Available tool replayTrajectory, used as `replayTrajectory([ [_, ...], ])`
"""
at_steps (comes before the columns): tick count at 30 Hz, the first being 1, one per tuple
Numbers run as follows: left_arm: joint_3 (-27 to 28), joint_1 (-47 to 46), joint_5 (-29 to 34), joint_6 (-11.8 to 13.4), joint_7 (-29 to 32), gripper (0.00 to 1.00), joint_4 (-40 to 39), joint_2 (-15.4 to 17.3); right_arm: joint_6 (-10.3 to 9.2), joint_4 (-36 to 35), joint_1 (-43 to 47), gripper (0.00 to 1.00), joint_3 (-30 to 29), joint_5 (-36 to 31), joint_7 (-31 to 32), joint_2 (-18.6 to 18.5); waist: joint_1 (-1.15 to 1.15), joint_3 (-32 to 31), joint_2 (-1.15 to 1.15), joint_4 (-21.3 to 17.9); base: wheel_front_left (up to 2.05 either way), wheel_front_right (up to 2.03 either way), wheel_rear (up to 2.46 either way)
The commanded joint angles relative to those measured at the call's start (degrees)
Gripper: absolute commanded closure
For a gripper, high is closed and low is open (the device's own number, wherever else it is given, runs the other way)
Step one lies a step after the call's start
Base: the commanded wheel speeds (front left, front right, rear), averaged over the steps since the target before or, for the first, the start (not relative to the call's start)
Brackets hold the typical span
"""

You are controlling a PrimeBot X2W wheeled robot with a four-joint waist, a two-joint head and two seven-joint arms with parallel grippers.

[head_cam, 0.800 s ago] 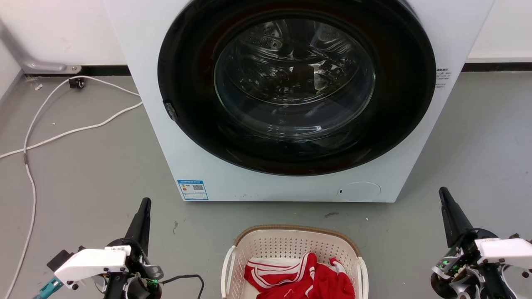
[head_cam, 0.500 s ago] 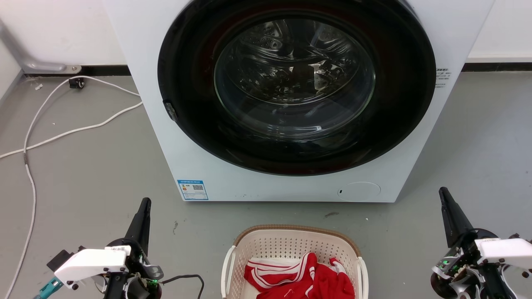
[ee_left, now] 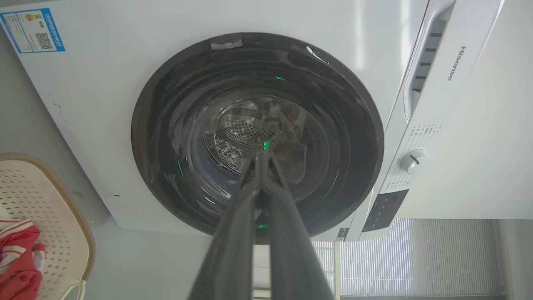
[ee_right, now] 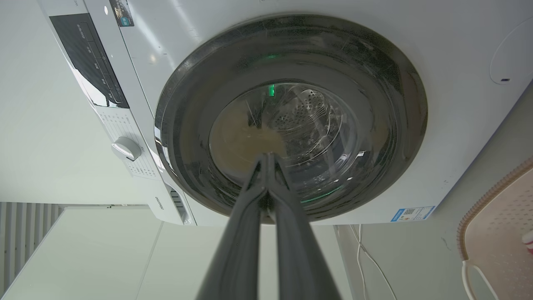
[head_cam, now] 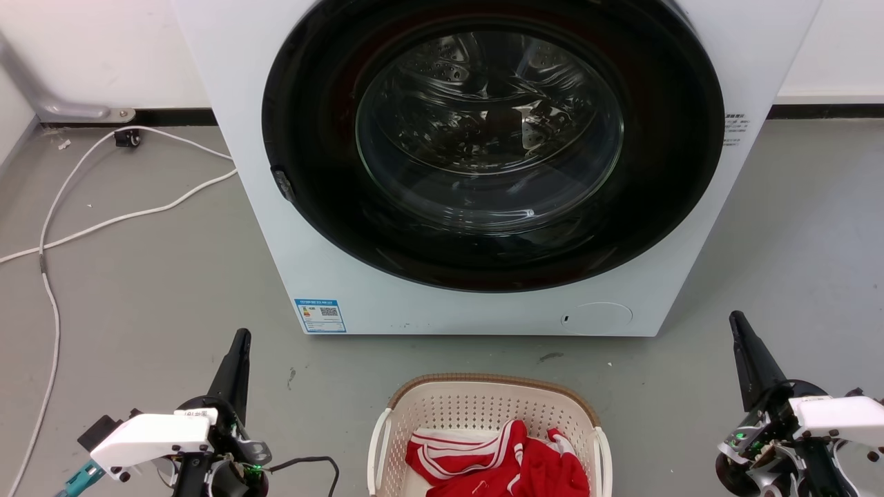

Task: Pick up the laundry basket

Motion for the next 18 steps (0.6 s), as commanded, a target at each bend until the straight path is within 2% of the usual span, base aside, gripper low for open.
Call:
replayTrajectory([
  [1,0.21,-0.52,0.03,-0.11,0.2,1.0,0.06,-0.02,0.0,0.04,-0.71,1.0,-0.07,-0.24,0.07,0.15,0.0,0.0,0.0,0.0,0.0,0.0,0.0],
  [16,0.24,-0.53,0.08,-0.11,0.23,1.0,0.06,-0.05,0.0,0.05,-0.71,1.0,-0.09,-0.26,0.09,0.17,0.0,0.0,0.0,0.0,0.0,0.0,0.0],
  [17,0.0,0.08,0.01,0.0,-0.03,0.0,0.16,-0.03,0.01,0.13,0.09,0.0,0.0,-0.01,-0.03,0.01,0.0,0.0,0.0,0.0,0.0,0.0,0.0],
  [18,-0.05,0.32,0.02,0.01,-0.06,0.0,0.56,-0.09,0.0,0.48,0.39,0.0,0.03,-0.01,-0.05,0.03,0.0,0.0,0.0,0.0,0.0,0.0,0.0],
])
